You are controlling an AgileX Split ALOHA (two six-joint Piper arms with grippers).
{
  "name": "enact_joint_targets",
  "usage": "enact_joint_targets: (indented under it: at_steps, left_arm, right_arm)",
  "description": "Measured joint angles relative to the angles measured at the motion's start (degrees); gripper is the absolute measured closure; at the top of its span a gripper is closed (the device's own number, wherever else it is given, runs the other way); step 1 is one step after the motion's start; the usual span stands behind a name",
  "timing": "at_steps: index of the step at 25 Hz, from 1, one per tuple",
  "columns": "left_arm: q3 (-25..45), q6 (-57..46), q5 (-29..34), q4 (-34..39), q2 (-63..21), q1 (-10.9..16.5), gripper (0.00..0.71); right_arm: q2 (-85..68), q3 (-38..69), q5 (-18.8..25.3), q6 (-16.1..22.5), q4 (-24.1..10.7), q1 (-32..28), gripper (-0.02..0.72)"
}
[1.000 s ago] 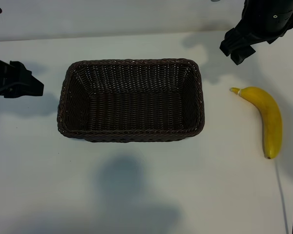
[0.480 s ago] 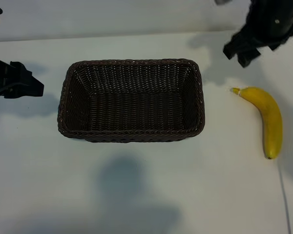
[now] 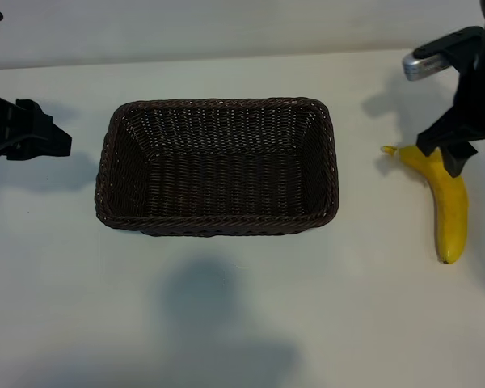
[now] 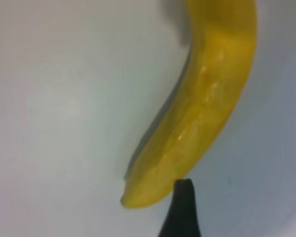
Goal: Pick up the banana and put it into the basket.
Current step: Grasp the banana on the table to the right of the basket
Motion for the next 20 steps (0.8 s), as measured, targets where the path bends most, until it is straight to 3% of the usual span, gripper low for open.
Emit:
enact_joint_targets:
  at_steps: [7, 20]
  left_arm:
    - [0.0, 0.0, -0.1, 0.0, 0.0, 0.0, 0.113]
    - [0.0, 0.0, -0.2, 0.0, 0.0, 0.0, 0.113]
  right_arm:
    - [0.0, 1.4, -8.3, -3.1, 6.8, -0.9, 0.095]
    - [5.9, 2.9, -16.4, -3.4, 5.5, -0.9, 0.098]
